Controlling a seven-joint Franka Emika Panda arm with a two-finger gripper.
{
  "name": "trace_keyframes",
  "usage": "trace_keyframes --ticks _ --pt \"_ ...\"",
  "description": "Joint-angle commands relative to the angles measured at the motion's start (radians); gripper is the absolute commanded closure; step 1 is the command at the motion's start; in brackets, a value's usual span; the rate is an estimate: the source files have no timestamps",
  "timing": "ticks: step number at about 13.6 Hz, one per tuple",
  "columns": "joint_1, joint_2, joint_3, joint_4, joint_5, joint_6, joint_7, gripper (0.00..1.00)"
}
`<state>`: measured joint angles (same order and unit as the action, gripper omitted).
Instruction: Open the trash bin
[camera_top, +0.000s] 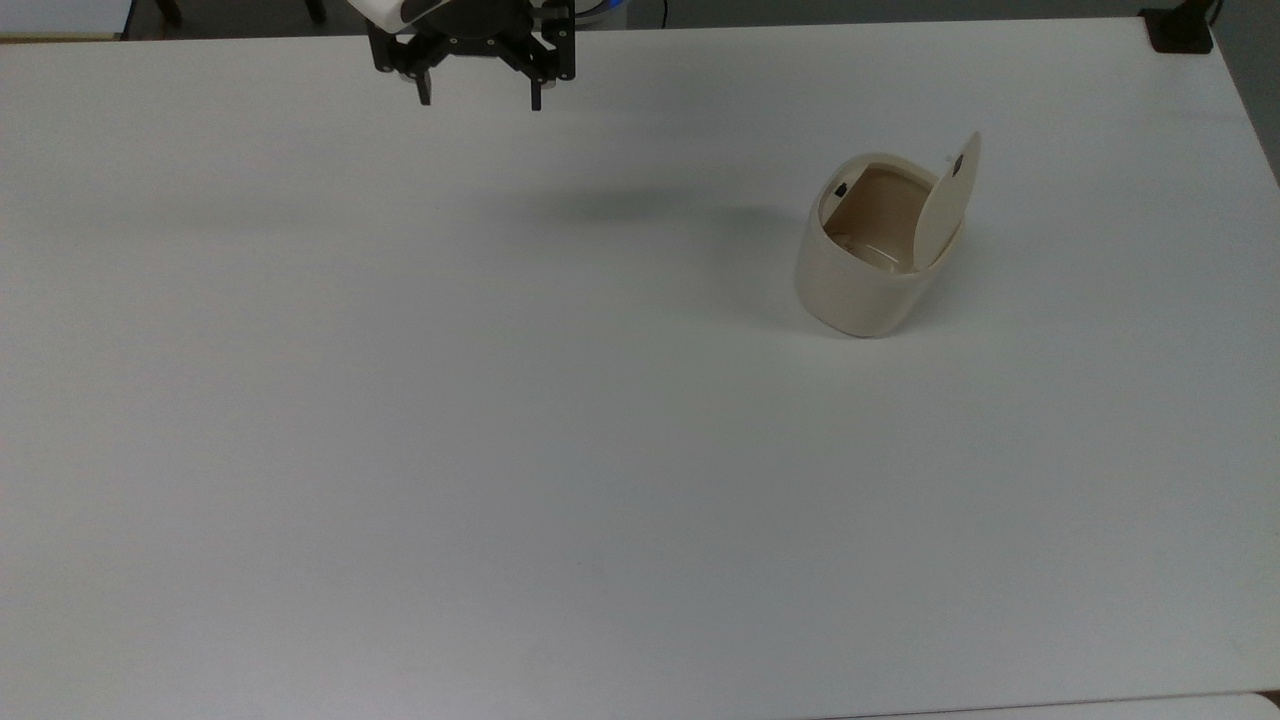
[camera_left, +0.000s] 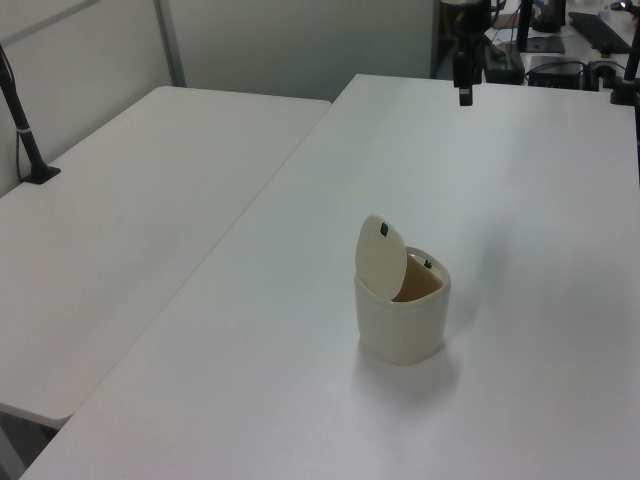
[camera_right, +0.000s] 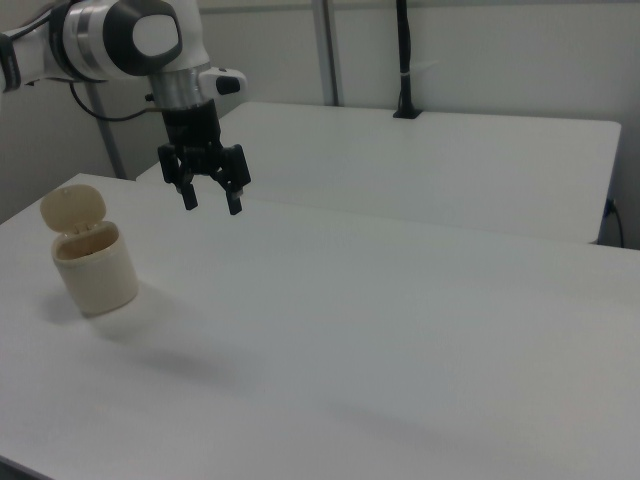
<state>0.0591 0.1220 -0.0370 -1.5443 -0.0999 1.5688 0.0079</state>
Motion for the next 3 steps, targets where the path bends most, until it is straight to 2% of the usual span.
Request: trace_keyframes --ticks 1,3 --pt "-0.007 -0.025 0.008 -0.016 -0.027 -0.006 0.101 0.00" --pt "-0.016 -0.036 0.008 -0.016 -0.018 0.003 0.103 0.00"
